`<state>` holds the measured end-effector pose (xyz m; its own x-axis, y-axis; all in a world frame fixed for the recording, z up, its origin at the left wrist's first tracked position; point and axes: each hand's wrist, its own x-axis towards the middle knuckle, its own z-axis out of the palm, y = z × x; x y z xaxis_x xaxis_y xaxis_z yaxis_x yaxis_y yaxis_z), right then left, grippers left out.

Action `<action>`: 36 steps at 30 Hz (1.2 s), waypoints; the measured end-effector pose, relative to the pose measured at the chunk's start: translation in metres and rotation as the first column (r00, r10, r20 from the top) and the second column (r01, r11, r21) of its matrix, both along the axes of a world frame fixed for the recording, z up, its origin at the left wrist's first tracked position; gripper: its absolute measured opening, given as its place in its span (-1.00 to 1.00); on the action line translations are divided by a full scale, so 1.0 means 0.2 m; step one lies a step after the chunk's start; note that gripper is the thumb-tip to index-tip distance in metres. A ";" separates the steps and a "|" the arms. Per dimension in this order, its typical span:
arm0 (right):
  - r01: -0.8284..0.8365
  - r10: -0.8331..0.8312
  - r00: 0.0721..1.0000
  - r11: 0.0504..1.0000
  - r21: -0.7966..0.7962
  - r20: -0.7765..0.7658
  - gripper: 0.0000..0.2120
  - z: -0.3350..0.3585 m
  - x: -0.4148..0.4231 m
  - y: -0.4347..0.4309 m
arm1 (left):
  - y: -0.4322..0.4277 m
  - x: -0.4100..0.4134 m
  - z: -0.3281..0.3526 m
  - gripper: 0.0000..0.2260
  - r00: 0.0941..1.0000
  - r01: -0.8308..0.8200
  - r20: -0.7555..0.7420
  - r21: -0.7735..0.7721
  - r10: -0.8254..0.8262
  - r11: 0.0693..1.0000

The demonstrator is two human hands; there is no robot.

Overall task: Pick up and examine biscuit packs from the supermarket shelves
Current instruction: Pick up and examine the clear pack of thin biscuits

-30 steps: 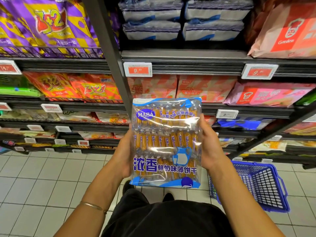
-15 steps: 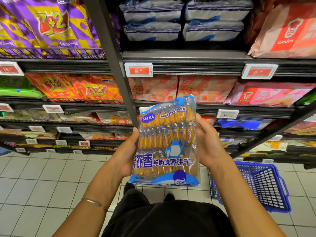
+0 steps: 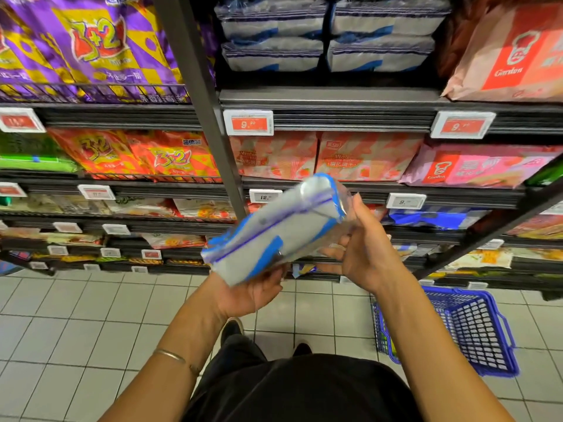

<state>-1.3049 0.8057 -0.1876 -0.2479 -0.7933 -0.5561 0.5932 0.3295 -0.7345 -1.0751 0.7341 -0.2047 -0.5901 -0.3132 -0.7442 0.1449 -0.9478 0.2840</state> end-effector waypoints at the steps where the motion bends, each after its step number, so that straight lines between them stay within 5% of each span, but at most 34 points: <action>1: -0.021 0.021 0.999 1.000 0.015 -0.033 -0.31 0.00 0.00 0.00 | 0.00 0.00 0.00 -0.52 0.997 0.022 -0.069 0.024 -0.020 0.999; 6: -0.096 0.107 0.983 0.992 0.081 -0.148 -0.32 -0.01 -0.03 0.01 | 0.00 0.00 0.04 -0.32 0.965 0.204 -0.156 -0.067 -0.213 0.977; 9: -0.073 0.091 0.978 0.993 0.098 -0.190 -0.37 0.00 -0.02 0.01 | -0.02 0.03 0.05 -0.13 0.951 0.182 -0.241 -0.070 -0.193 0.981; 14: -0.021 0.047 0.971 0.993 0.115 -0.233 -0.21 -0.03 -0.01 0.01 | -0.02 0.07 0.06 -0.24 0.912 0.092 -0.398 -0.027 -0.095 0.995; 18: -0.012 0.030 0.975 0.997 0.080 -0.218 -0.28 -0.01 0.01 0.00 | -0.01 0.08 0.07 -0.22 0.886 0.141 -0.454 0.062 -0.098 0.988; 22: 0.016 -0.016 0.995 1.000 -0.001 -0.096 -0.39 0.02 -0.02 -0.01 | 0.00 0.06 0.08 -0.47 0.943 0.084 -0.317 -0.067 -0.101 0.994; 28: 0.009 -0.002 0.998 0.995 -0.098 0.068 -0.51 0.03 -0.06 0.00 | -0.01 0.02 0.08 -0.50 0.985 0.008 -0.164 -0.297 -0.059 0.955; 36: -0.103 0.103 0.995 0.994 -0.032 -0.014 -0.55 0.02 -0.10 0.02 | -0.03 0.01 0.16 -0.41 0.958 0.277 0.254 -0.690 -0.134 0.669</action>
<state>-1.3240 0.8089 -0.1830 -0.1707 -0.8328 -0.5266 0.5479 0.3640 -0.7532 -1.0726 0.7277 -0.1733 -0.5939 -0.6749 -0.4380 -0.1456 -0.4453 0.8835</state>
